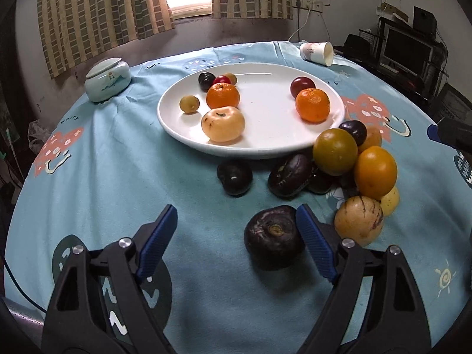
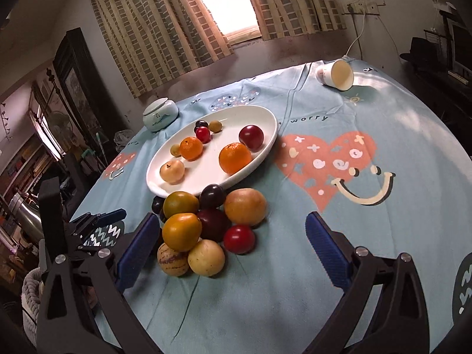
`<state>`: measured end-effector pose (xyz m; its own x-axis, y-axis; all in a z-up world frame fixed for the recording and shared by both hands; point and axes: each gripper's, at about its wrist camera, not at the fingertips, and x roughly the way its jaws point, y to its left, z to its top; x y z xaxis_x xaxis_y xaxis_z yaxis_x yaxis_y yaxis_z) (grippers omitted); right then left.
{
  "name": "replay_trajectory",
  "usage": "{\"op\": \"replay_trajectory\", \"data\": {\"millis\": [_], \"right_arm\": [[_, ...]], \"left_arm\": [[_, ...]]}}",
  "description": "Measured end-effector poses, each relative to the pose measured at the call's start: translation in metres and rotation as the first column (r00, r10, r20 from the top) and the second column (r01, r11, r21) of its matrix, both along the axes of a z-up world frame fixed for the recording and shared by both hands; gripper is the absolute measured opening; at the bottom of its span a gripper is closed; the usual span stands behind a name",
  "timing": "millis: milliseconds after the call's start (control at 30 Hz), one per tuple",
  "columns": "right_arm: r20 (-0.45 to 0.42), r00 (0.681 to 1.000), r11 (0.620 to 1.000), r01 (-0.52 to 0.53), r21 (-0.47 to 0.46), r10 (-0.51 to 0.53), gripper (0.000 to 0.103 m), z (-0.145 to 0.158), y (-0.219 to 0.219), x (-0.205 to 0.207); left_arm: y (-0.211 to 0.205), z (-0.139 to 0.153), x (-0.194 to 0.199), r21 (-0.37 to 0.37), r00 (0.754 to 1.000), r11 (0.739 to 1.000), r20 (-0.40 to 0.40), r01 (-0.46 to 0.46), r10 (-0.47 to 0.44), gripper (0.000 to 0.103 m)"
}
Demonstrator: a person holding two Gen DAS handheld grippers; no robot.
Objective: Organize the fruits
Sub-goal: 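Grasp a dark purple fruit with the left tool while the right tool grasps a pale yellow fruit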
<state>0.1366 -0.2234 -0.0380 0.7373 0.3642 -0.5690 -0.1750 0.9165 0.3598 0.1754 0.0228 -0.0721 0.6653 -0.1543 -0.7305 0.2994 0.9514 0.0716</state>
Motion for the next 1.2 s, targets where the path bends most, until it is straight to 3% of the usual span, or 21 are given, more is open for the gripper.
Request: {"op": "replay_trajectory", "data": {"millis": [133,300,400,500,667,867,1200], "right_arm": [[-0.006,1.0,1.0,0.001,-0.01,-0.001,0.1,-0.003,0.001,0.0],[-0.013,1.0,0.996,-0.013,-0.083,0.011,0.1,-0.01,0.012,-0.007],[-0.022,0.999,0.99,-0.037,-0.133,0.035,0.099,-0.018,0.023,-0.012],[-0.033,0.997,0.972,-0.08,-0.222,0.074,0.099,-0.026,0.04,-0.013],[-0.058,0.991,0.945,-0.136,-0.298,0.124,0.076,-0.036,0.059,-0.011],[-0.062,0.988,0.944,-0.155,-0.291,0.144,0.064,-0.039,0.065,-0.007],[-0.09,0.978,0.962,-0.204,-0.18,0.19,0.052,-0.043,0.069,0.006]], "left_arm": [[-0.002,-0.004,0.0,-0.005,1.0,1.0,-0.018,0.017,-0.017,0.084],[-0.014,-0.012,-0.001,0.044,0.999,0.998,-0.029,0.046,-0.045,0.083],[-0.005,-0.012,0.005,-0.006,0.998,1.0,-0.054,0.025,-0.025,0.069],[-0.006,-0.012,0.005,-0.018,0.998,0.999,-0.058,0.031,-0.032,0.046],[-0.005,-0.01,0.005,0.008,0.999,1.0,-0.041,0.009,-0.009,0.045],[-0.002,-0.011,0.007,0.01,0.999,1.0,-0.05,-0.012,0.012,0.045],[-0.002,-0.012,0.008,0.018,0.999,1.0,-0.048,-0.01,0.011,0.045]]}}
